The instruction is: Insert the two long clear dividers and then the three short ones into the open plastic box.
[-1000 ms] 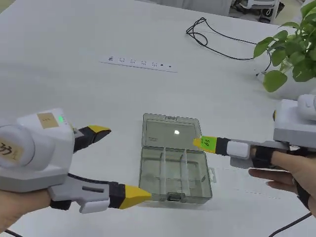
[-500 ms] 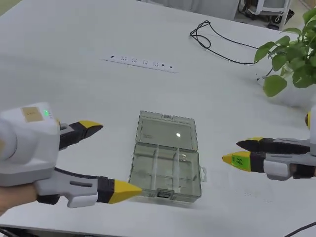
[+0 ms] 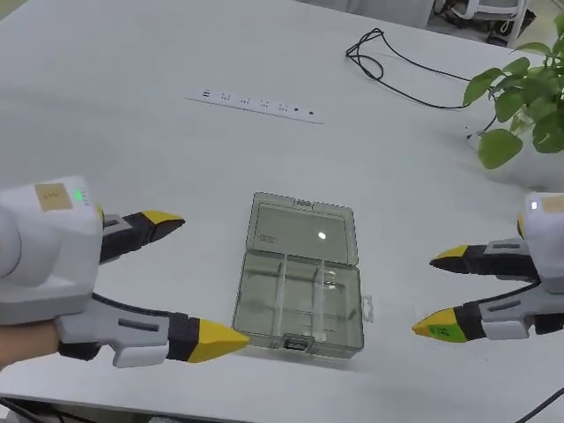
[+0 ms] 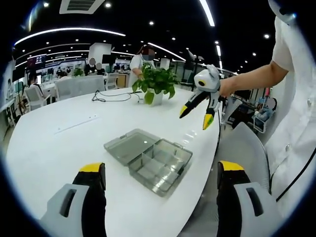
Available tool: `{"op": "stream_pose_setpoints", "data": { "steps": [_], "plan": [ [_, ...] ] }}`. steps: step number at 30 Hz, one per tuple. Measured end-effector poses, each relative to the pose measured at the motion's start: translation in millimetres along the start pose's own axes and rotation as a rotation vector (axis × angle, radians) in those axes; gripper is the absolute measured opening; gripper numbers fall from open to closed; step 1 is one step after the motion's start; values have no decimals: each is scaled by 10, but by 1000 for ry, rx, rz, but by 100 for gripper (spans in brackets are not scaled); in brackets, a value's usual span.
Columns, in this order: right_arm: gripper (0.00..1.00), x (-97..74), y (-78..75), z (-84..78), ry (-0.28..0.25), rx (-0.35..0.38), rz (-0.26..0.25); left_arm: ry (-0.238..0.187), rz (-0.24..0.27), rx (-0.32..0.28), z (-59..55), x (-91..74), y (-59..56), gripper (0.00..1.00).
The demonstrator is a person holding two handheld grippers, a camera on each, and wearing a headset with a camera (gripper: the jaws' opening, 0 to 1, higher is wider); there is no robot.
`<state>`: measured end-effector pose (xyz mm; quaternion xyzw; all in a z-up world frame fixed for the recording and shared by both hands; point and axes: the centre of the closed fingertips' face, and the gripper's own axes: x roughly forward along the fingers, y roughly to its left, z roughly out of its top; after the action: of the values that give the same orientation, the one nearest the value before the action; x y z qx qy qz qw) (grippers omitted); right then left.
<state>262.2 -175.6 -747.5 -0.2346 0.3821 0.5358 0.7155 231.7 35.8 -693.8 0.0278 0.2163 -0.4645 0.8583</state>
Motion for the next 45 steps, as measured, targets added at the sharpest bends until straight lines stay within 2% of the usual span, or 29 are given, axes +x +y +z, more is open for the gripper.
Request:
{"op": "stream_pose_setpoints", "data": {
  "steps": [2, 5, 8, 14, 21, 28, 34, 37, 41, 45],
  "plan": [
    [62, 57, -44, -103, 54, -43, 0, 4, -5, -4, -15, 11, -2, 95],
    [62, 143, -68, -176, 86, -114, 20, 3, -9, -8, -22, 22, 2, 96],
    [62, 220, -120, -308, 148, -172, 35, 2, -11, -12, -30, 32, 16, 96],
    [58, 351, -167, -425, 212, -232, 52, 7, -16, -11, -46, 47, 32, 96],
    [53, 510, -219, -520, 256, -271, 90, 12, -18, -13, -59, 63, 39, 96],
    [49, 660, -314, -700, 308, -300, 114, 14, -17, -21, -80, 66, 53, 96],
    [45, 728, -341, -759, 324, -316, 119, 18, -18, -26, -101, 68, 64, 96],
    [43, 742, -357, -822, 350, -347, 114, 20, -17, -27, -107, 71, 73, 96],
    [40, 731, -396, -798, 338, -365, 95, 15, -18, -29, -96, 78, 73, 96],
    [38, 725, -390, -789, 352, -376, 94, 13, -18, -28, -89, 83, 77, 96]
  ]
}}
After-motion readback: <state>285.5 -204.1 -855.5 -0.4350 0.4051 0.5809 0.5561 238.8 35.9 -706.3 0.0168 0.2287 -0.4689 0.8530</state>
